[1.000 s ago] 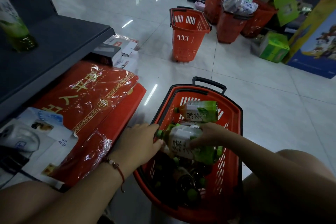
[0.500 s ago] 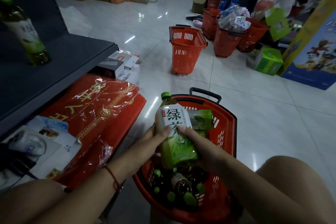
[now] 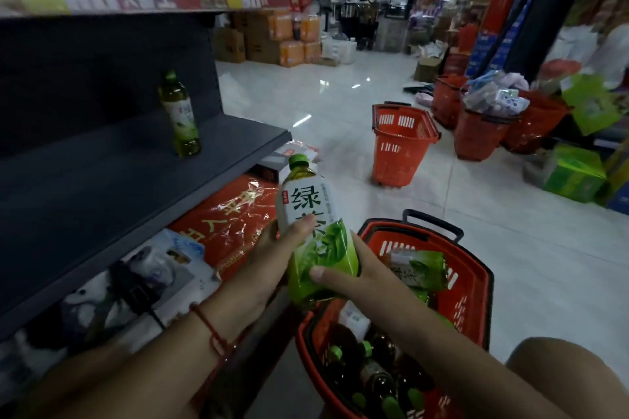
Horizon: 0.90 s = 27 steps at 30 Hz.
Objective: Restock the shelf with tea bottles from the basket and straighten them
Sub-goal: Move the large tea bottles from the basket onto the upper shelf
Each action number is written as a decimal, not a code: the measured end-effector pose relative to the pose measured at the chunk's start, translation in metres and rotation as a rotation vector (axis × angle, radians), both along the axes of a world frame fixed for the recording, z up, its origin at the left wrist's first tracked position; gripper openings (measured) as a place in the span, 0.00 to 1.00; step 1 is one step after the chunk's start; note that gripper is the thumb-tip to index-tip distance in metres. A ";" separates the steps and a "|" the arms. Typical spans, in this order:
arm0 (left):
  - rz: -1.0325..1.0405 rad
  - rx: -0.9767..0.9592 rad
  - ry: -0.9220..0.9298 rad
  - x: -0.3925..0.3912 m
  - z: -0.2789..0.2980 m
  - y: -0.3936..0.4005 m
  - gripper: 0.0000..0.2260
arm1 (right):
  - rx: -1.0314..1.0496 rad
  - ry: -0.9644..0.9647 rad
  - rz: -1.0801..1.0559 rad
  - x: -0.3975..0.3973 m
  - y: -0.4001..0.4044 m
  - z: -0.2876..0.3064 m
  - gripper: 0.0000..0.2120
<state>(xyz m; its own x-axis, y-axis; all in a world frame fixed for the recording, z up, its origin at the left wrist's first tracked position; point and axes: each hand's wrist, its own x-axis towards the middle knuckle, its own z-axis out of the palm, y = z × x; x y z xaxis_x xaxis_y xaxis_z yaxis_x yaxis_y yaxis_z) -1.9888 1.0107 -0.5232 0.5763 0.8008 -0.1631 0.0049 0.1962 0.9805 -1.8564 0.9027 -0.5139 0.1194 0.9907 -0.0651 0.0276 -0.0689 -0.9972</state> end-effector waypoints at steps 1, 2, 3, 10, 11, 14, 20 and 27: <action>0.023 0.019 -0.004 -0.010 0.011 0.002 0.24 | 0.025 0.001 0.030 -0.006 0.004 0.011 0.25; 0.050 0.043 -0.005 -0.019 0.022 0.005 0.26 | 0.051 0.002 0.061 -0.012 0.008 0.022 0.25; 0.078 0.065 -0.003 -0.029 0.035 0.008 0.26 | 0.079 0.005 0.089 -0.018 0.013 0.033 0.26; 0.110 0.384 0.062 -0.108 0.151 0.023 0.32 | 0.200 0.171 0.293 -0.065 0.058 0.113 0.25; 0.129 0.443 0.091 -0.121 0.169 0.023 0.34 | 0.200 0.228 0.340 -0.074 0.065 0.125 0.24; 0.208 0.613 0.150 -0.153 0.217 0.021 0.34 | 0.268 0.276 0.439 -0.102 0.088 0.155 0.23; 0.340 0.743 0.183 -0.211 0.284 0.039 0.25 | 0.451 0.223 0.509 -0.161 0.127 0.219 0.25; 0.553 0.846 0.221 -0.254 0.330 0.078 0.31 | 0.543 0.078 0.477 -0.217 0.187 0.264 0.25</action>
<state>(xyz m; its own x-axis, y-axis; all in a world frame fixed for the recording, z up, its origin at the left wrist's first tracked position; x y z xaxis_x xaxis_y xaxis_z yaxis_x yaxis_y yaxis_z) -2.2431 1.0886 -0.1937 0.1182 0.8467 0.5187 0.3204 -0.5270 0.7872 -2.0729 1.0902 -0.2498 -0.3185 0.8288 0.4600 -0.1417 0.4382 -0.8876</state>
